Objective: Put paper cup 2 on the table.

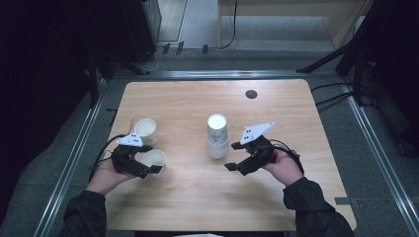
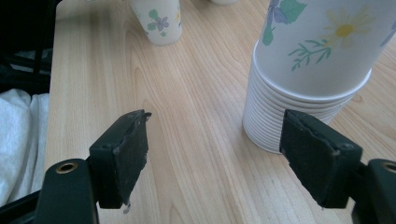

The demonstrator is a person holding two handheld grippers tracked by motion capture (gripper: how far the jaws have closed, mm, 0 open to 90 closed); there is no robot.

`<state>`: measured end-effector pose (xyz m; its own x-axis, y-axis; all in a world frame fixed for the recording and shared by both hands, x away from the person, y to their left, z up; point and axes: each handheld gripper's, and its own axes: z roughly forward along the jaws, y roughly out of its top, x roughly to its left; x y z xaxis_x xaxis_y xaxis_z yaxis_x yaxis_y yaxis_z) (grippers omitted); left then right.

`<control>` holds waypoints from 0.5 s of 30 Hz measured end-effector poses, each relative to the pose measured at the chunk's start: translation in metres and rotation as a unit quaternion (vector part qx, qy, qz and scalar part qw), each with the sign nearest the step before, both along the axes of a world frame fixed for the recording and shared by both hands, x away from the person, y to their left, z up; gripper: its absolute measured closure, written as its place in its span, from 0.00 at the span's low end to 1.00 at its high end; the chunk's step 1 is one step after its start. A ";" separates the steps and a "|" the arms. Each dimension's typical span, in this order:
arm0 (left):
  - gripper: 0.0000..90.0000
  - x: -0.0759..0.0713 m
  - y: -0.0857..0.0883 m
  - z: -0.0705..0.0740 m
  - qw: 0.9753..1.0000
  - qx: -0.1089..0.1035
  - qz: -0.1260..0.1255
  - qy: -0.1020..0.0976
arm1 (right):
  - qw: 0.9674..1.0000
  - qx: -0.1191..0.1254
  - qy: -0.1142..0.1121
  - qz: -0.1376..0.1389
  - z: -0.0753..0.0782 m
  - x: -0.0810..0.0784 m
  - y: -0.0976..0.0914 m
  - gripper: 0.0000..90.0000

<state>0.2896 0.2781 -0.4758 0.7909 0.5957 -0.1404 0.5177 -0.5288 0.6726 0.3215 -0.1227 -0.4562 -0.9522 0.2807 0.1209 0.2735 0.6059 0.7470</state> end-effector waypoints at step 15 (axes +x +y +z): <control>0.11 -0.001 -0.003 0.026 1.000 -0.008 0.023 -0.009 | 1.000 -0.004 0.003 0.005 -0.001 -0.002 0.002 0.27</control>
<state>0.2883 0.2748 -0.4494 0.7655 0.6290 -0.1358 0.5288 -0.4946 0.6897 0.3200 -0.1207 -0.4572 -0.9542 0.2724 0.1235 0.2714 0.6145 0.7408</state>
